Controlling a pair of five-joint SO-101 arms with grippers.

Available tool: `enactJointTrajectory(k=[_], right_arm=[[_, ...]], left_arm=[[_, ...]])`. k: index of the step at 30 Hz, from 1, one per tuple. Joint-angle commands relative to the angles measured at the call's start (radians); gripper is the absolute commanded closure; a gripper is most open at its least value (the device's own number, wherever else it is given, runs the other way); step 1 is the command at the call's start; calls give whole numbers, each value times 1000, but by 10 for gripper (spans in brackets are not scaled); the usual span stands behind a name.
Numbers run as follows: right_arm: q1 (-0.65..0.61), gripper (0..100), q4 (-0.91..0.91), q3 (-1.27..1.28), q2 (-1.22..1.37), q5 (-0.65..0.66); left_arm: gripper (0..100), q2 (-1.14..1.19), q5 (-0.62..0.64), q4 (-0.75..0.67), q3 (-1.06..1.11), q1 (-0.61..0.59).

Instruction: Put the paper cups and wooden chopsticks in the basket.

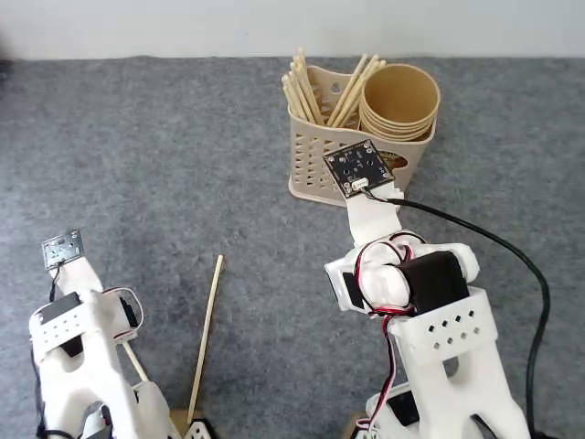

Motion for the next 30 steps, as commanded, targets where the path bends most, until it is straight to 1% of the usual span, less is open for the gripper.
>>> enactJointTrajectory(k=[1,8,13,16,20,22,24,27,30], right_arm=[[-5,965,-8,-3,-27,-9],[-5,965,-10,-5,-27,-9],[-5,965,-16,-8,-27,-9],[-5,965,-16,-8,-27,-9],[-5,965,-16,-8,-27,-9],[-5,965,-16,-8,-27,-9],[-5,965,-15,-8,-27,-9],[-5,965,-8,-8,-27,-9],[-5,965,-8,-5,-27,-9]], left_arm=[[979,-20,-12,-20,1,0],[987,-28,-12,-35,5,2],[987,-29,-8,-18,-84,0],[987,-29,-6,68,-186,0],[987,-29,-12,247,-329,-6],[987,-21,-14,321,-366,-6],[981,-20,-14,361,-357,-6],[941,-20,-14,327,-286,-6],[873,-21,-8,218,-189,-6]])
